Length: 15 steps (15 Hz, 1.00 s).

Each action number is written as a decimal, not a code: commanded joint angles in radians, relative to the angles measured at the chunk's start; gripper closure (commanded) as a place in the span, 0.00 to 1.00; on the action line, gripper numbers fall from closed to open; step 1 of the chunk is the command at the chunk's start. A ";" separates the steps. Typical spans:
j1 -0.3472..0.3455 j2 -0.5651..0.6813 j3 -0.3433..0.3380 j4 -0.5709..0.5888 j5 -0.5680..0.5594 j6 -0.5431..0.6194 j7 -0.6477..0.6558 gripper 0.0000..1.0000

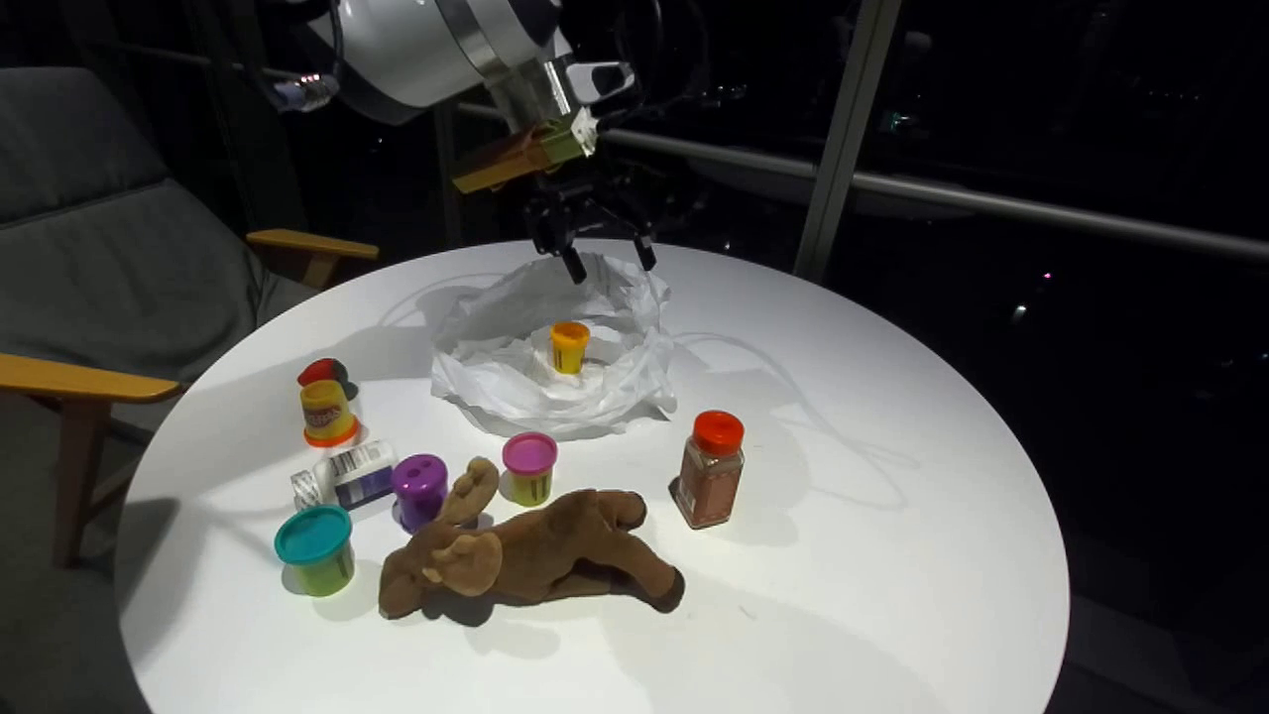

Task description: Put all the objects in the plastic bag

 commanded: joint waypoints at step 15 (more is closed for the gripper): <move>-0.250 -0.227 0.012 -0.380 0.236 0.021 0.376 0.00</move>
